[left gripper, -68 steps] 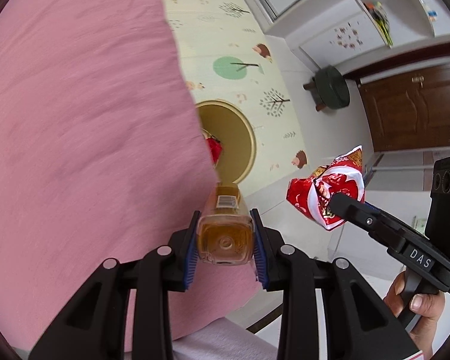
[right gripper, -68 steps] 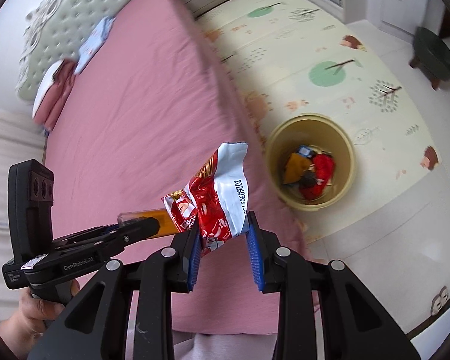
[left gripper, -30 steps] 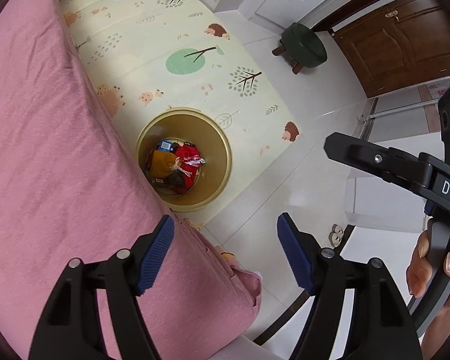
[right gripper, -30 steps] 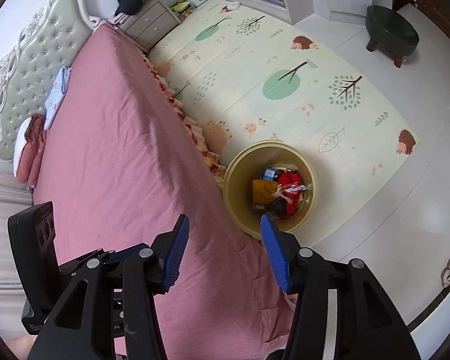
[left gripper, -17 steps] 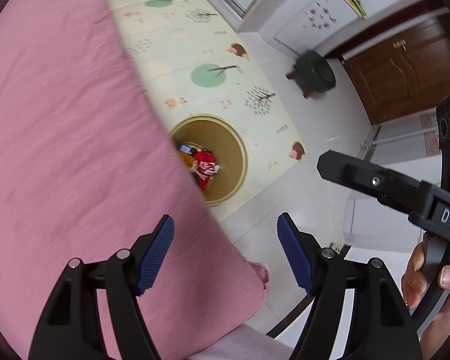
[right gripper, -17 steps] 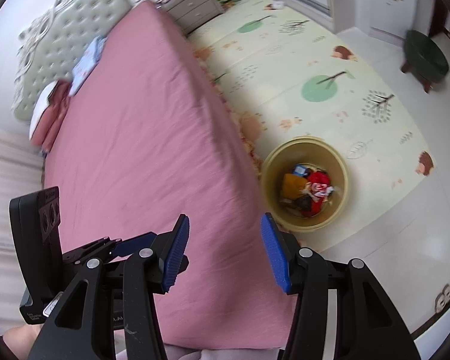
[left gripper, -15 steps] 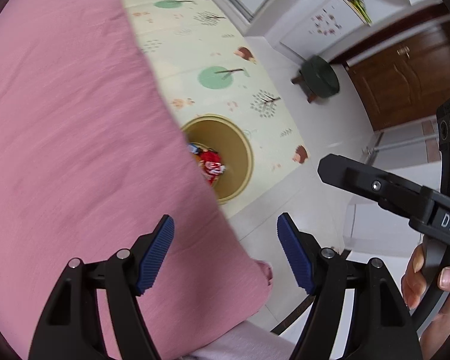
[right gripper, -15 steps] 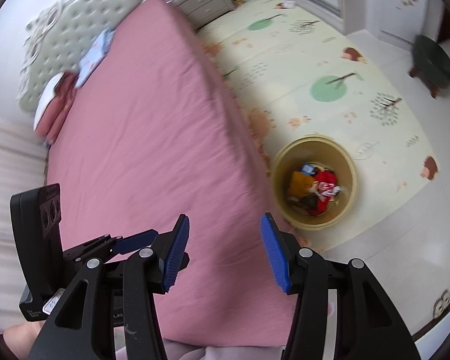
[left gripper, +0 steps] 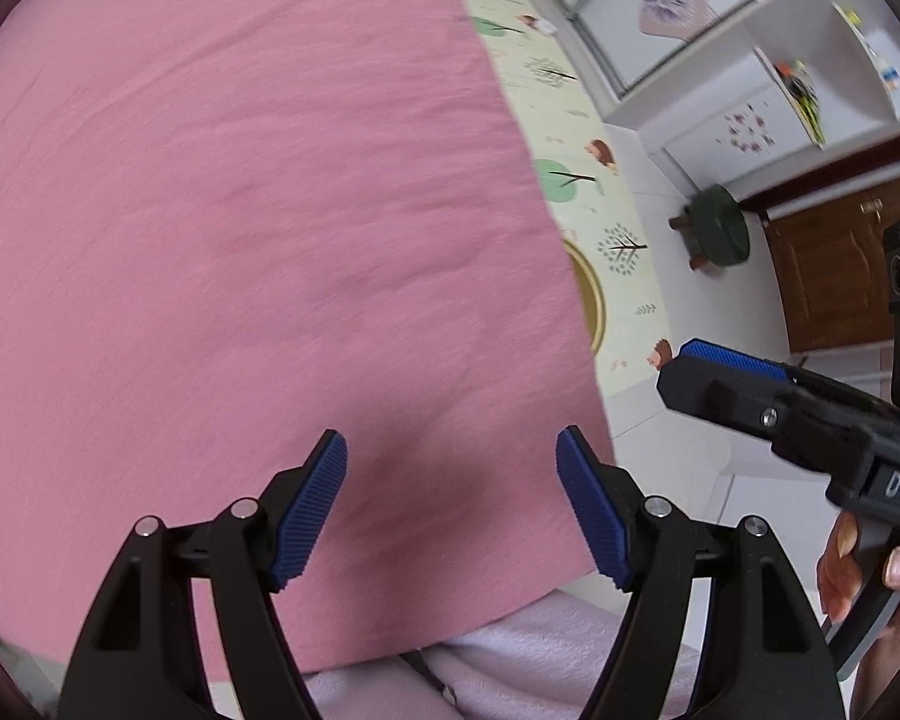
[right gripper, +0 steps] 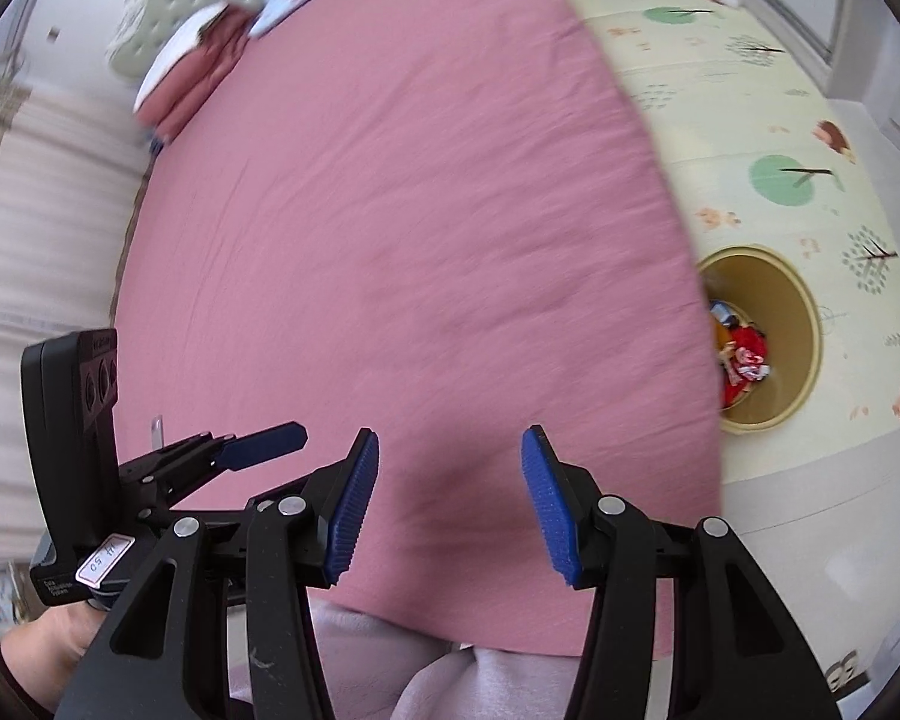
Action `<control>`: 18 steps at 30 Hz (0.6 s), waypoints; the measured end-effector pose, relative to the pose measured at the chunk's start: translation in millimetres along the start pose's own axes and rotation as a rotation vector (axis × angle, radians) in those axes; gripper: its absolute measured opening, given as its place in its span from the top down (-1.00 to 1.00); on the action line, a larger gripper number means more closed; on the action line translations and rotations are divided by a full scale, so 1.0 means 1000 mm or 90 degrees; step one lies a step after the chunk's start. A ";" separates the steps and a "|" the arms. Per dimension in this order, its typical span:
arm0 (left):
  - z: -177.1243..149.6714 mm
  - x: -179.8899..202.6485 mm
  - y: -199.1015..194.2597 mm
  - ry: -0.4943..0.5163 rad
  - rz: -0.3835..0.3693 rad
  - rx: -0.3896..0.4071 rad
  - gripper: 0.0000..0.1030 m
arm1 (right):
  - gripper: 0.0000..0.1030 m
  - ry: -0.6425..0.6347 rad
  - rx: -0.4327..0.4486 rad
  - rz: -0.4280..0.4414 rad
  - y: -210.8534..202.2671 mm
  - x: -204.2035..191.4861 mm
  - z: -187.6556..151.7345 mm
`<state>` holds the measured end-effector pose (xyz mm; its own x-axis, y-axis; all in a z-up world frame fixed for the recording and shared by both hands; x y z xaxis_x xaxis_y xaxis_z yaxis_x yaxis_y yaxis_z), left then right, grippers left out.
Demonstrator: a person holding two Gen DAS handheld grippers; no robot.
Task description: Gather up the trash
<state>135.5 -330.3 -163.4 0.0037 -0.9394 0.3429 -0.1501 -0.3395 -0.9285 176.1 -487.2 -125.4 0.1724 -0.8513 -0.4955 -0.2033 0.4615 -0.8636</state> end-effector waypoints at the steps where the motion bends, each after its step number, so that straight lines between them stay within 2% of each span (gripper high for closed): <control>1: -0.006 -0.009 -0.002 -0.016 -0.001 0.002 -0.49 | 0.03 -0.008 -0.002 -0.005 0.003 -0.008 -0.001; 8: -0.032 -0.046 -0.032 -0.062 0.020 0.041 -0.73 | -0.15 -0.025 0.024 -0.021 -0.004 -0.047 -0.007; 10: -0.040 -0.051 -0.046 -0.066 0.031 0.057 -0.74 | -0.19 -0.038 0.042 -0.034 -0.013 -0.062 -0.010; 14: -0.055 -0.057 -0.086 -0.065 0.065 0.105 -0.75 | -0.33 -0.056 0.079 -0.058 -0.032 -0.087 -0.016; 18: -0.069 -0.061 -0.124 -0.079 0.090 0.161 -0.85 | -0.46 -0.071 0.117 -0.086 -0.052 -0.113 -0.022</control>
<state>85.7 -227.6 -59.6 0.1239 -0.9715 0.2020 0.0930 -0.1913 -0.9771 145.9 -420.6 -22.3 0.2936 -0.8799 -0.3736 0.0063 0.3926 -0.9197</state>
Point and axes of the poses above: each gripper's, at about its wrist camera, not at the fingertips, and y roughly the way its jaws point, x to its right, z to its top, the point moved 5 cm from there along y, roughly the way its jaws point, and after that the axes turned 15 degrees about -x, right-handed, at the moved point
